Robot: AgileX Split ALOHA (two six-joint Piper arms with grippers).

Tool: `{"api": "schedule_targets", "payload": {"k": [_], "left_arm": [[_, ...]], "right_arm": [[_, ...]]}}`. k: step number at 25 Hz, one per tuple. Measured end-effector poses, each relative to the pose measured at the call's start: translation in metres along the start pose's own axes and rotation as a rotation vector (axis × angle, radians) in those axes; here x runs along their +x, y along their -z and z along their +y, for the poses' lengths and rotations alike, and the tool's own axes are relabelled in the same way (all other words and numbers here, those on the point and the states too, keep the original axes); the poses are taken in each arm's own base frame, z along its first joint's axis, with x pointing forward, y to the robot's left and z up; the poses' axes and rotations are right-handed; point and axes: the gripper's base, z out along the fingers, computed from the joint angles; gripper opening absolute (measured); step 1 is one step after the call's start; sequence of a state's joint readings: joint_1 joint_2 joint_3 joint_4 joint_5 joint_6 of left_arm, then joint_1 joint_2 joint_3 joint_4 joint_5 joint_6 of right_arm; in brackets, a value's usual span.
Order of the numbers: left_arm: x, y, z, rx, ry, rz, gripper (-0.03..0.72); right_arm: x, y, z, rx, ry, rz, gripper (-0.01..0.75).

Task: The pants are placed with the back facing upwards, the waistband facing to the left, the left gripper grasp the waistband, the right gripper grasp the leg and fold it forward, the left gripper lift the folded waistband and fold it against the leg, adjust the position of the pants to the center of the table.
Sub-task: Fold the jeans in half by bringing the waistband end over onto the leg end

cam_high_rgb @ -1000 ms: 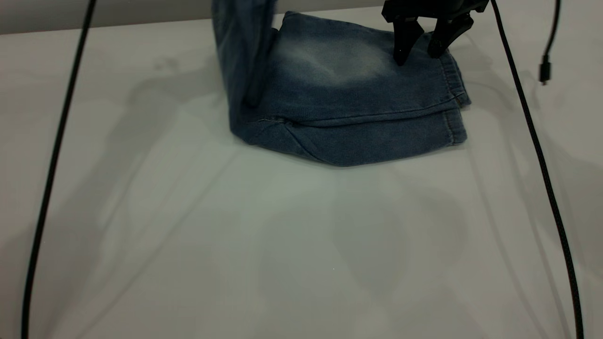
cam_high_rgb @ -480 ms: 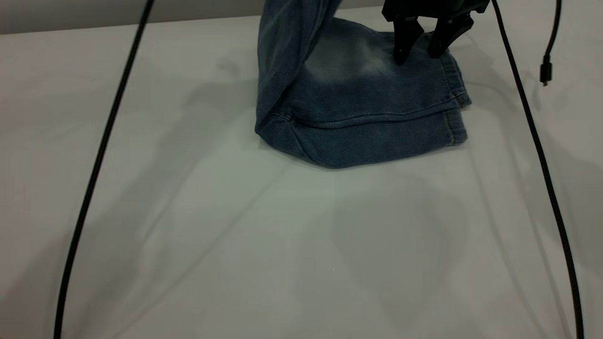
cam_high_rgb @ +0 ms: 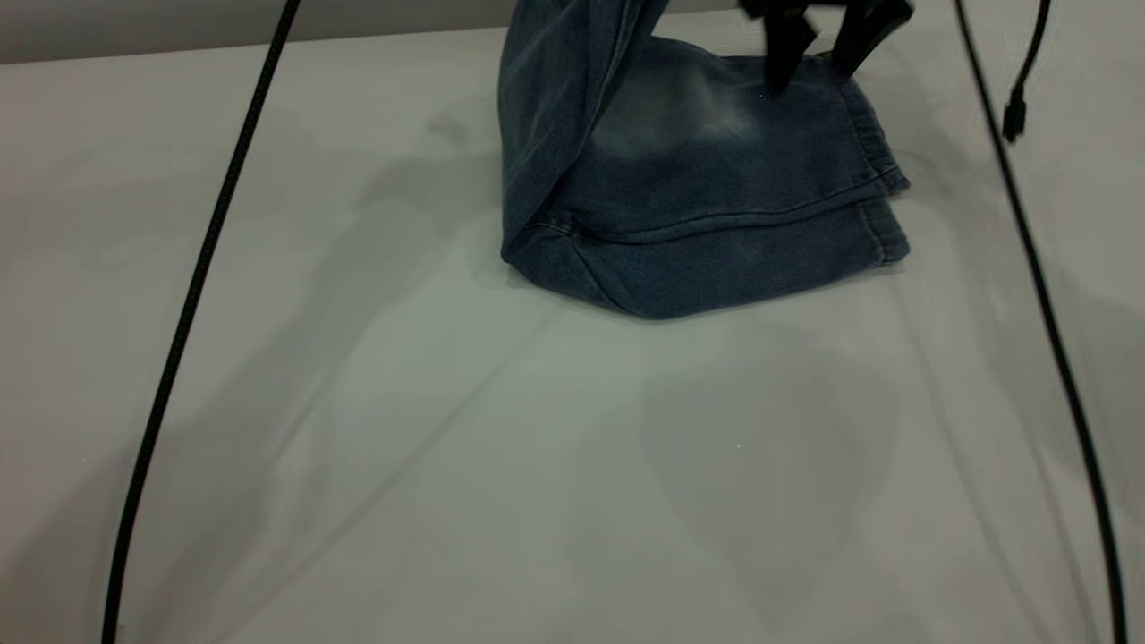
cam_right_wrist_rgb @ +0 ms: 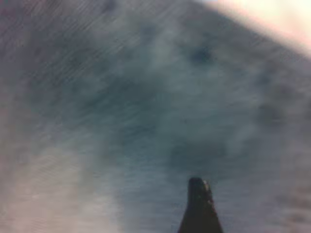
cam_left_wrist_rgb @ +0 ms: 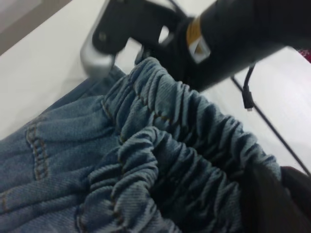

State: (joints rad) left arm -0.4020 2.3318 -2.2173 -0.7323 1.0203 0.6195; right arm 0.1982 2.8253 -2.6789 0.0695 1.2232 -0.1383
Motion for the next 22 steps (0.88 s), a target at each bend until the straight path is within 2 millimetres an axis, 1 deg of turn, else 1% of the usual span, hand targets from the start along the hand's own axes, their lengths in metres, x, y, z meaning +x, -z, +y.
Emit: {"api": "schedule_targets", "payload": {"k": [3, 6, 8, 12, 14, 17, 20, 22], "left_arm": [[0.0, 0.0, 0.0, -0.002, -0.001, -0.003, 0.06], [0.0, 0.0, 0.0, -0.001, -0.001, -0.003, 0.06], [-0.001, 0.0, 0.0, -0.004, -0.001, -0.006, 0.06], [0.0, -0.003, 0.0, -0.003, 0.0, -0.005, 0.06], [0.003, -0.012, 0.0, 0.002, -0.001, 0.005, 0.062], [0.012, -0.032, -0.002, 0.017, -0.024, 0.033, 0.075], [0.022, -0.058, -0.004, 0.024, -0.05, 0.048, 0.106], [0.028, -0.075, -0.005, 0.021, -0.074, 0.046, 0.154]], "right_arm": [[-0.003, 0.016, -0.018, 0.037, -0.016, -0.029, 0.437], [-0.003, 0.03, -0.042, 0.054, -0.058, -0.05, 0.437], [-0.001, 0.038, -0.063, 0.07, -0.094, -0.063, 0.437], [0.008, 0.049, -0.104, 0.096, -0.171, -0.077, 0.437], [0.012, 0.055, -0.12, 0.104, -0.209, -0.086, 0.437], [0.019, 0.059, -0.142, 0.119, -0.258, -0.088, 0.437], [0.024, 0.062, -0.155, 0.126, -0.282, -0.09, 0.437], [0.026, 0.062, -0.158, 0.128, -0.289, -0.091, 0.437]]}}
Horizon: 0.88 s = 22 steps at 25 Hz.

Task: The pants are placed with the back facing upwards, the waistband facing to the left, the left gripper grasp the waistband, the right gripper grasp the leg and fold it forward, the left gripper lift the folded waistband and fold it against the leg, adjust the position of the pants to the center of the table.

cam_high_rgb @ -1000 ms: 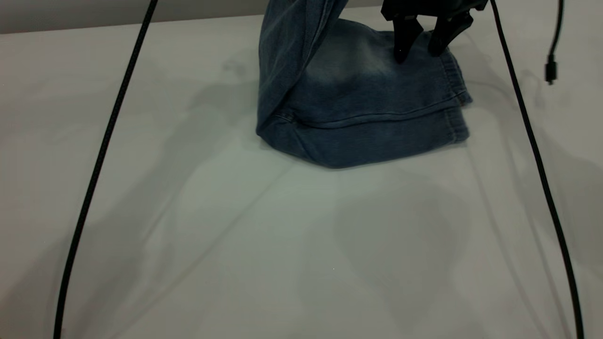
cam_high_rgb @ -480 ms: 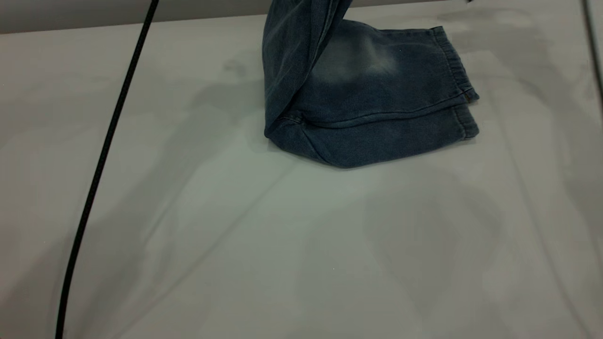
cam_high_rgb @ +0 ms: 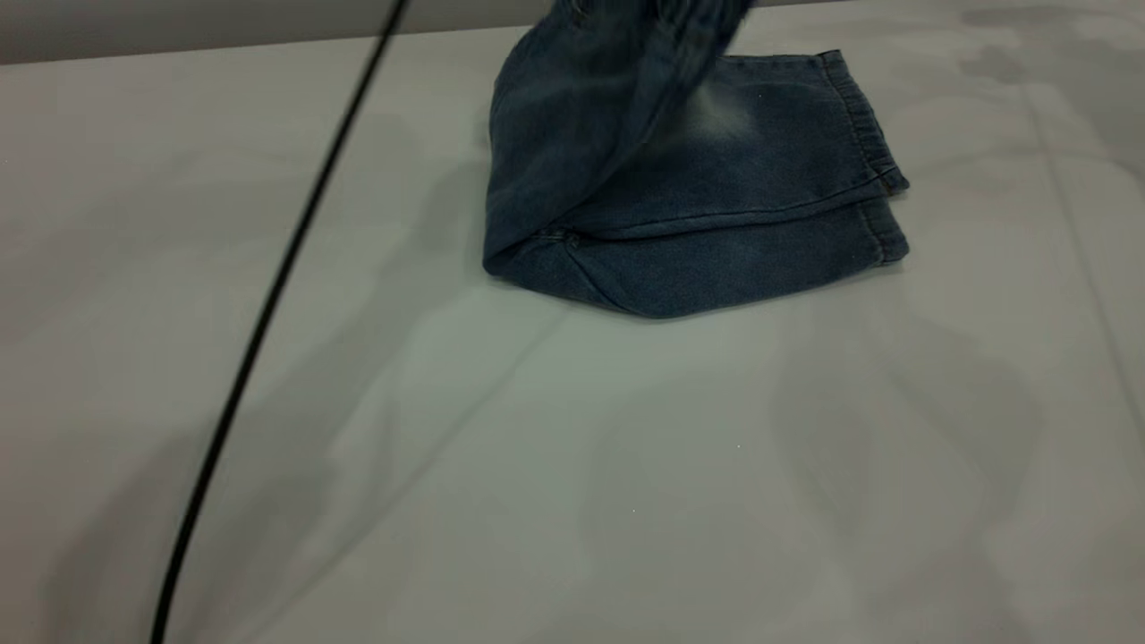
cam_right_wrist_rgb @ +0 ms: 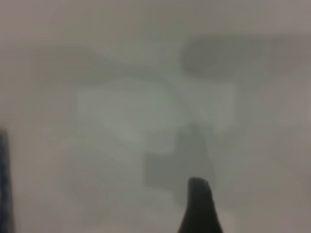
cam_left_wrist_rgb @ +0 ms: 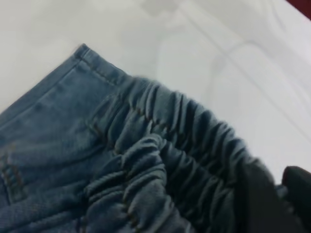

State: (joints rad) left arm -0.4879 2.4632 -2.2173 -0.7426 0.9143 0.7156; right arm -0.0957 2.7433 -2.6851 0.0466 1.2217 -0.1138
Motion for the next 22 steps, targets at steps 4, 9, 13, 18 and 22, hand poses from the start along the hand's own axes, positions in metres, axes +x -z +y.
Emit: {"api": "schedule_targets", "payload": {"k": [4, 9, 13, 18, 22], "left_arm": [[0.005, -0.03, -0.009, -0.016, -0.059, -0.027, 0.295], [0.007, -0.047, -0.016, -0.025, -0.045, -0.066, 0.452], [-0.002, -0.034, -0.015, -0.035, -0.054, -0.08, 0.498], [-0.013, -0.009, -0.016, -0.066, -0.042, -0.004, 0.505], [-0.01, -0.001, -0.012, -0.158, -0.031, 0.116, 0.506]], "right_arm": [[0.0, 0.0, -0.003, 0.002, -0.005, 0.0, 0.437], [0.0, 0.001, -0.003, 0.006, -0.005, -0.002, 0.437], [-0.006, 0.019, -0.003, 0.011, -0.003, -0.034, 0.437], [-0.022, 0.077, 0.0, 0.002, -0.01, -0.143, 0.437], [-0.032, 0.142, 0.012, -0.04, -0.024, -0.261, 0.437]]}}
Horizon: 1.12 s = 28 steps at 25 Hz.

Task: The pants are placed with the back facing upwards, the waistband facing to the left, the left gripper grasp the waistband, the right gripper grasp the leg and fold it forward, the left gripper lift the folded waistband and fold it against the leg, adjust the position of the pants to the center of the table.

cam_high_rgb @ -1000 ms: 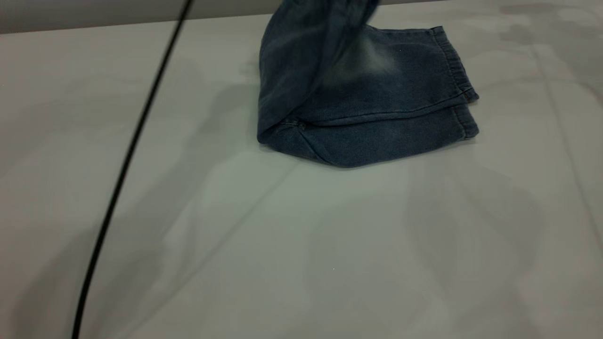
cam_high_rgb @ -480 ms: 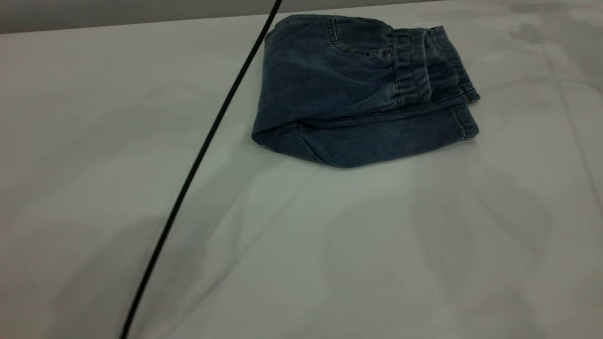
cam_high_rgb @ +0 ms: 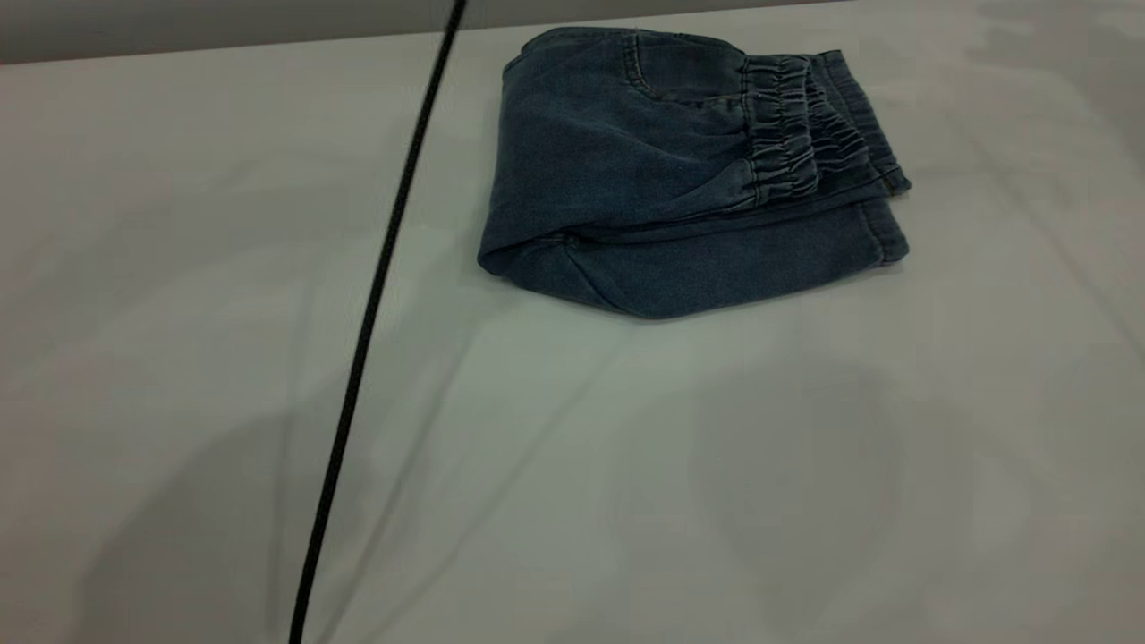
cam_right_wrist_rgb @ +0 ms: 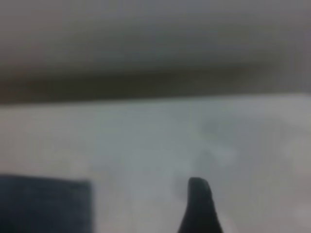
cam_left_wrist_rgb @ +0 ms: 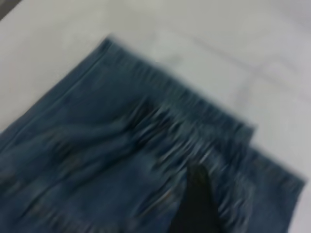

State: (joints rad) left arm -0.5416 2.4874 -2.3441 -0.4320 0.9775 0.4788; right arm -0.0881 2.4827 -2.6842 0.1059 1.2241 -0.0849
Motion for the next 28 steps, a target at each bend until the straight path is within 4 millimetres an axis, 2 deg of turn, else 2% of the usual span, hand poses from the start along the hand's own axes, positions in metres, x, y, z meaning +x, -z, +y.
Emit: {"api": "schedule_targets", "payload": {"k": [4, 8, 12, 14, 17, 21, 23, 28], "left_arm": [[0.014, -0.001, 0.009, -0.094, 0.021, 0.142, 0.506], [0.024, -0.007, 0.016, -0.151, 0.024, 0.217, 0.506], [0.042, -0.029, 0.028, -0.212, 0.07, 0.296, 0.506], [0.05, -0.043, 0.032, -0.221, 0.073, 0.305, 0.506], [0.065, -0.063, 0.032, -0.203, 0.083, 0.354, 0.506], [0.081, -0.084, 0.036, -0.202, 0.096, 0.384, 0.506], [0.085, -0.089, 0.036, -0.201, 0.121, 0.402, 0.506], [0.092, -0.086, 0.033, -0.204, 0.237, 0.48, 0.506]], "right_arm": [[-0.02, 0.064, 0.021, -0.045, 0.02, -0.122, 0.437], [-0.031, 0.129, 0.037, -0.076, 0.042, -0.241, 0.437], [-0.033, 0.185, 0.059, -0.137, 0.069, -0.34, 0.437], [-0.032, 0.204, 0.07, -0.151, 0.088, -0.371, 0.437], [-0.029, 0.221, 0.083, -0.176, 0.11, -0.39, 0.437], [-0.026, 0.232, 0.099, -0.205, 0.139, -0.4, 0.437], [-0.025, 0.234, 0.105, -0.217, 0.149, -0.403, 0.437], [-0.025, 0.235, 0.105, -0.219, 0.152, -0.405, 0.437]]}}
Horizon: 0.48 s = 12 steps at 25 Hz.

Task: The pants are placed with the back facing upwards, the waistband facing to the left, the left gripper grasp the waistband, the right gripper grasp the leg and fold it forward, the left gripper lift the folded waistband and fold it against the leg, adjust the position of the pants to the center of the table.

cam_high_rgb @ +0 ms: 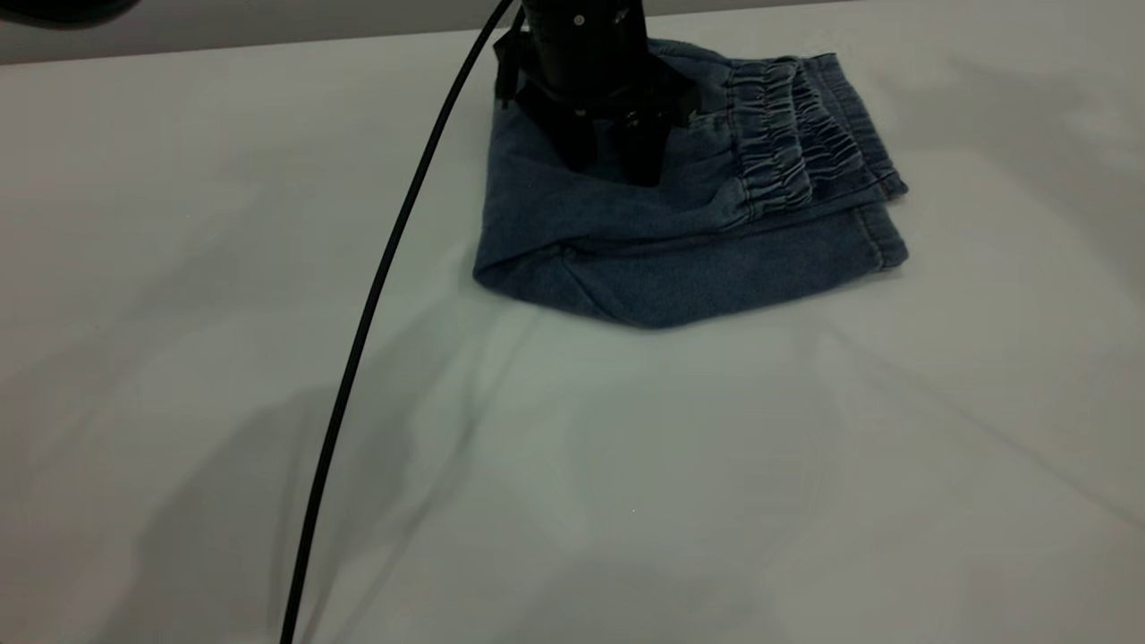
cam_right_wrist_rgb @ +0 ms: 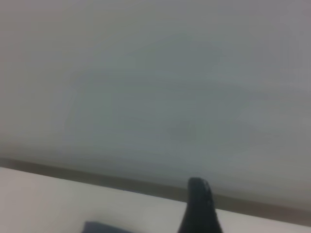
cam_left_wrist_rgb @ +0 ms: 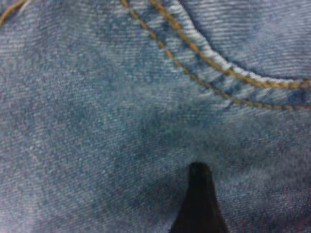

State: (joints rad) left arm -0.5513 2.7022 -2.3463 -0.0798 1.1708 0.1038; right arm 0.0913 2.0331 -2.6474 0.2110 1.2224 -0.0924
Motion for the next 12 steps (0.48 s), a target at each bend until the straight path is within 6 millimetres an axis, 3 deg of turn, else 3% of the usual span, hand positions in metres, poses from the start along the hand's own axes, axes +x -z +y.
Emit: {"api": "schedule_targets", "payload": {"k": [12], "left_arm": [[0.0047, 0.0009, -0.0005, 0.003, 0.065, 0.052, 0.506]], "right_arm": [[0.0002, -0.0005, 0.0001, -0.002, -0.002, 0.001, 0.437]]}}
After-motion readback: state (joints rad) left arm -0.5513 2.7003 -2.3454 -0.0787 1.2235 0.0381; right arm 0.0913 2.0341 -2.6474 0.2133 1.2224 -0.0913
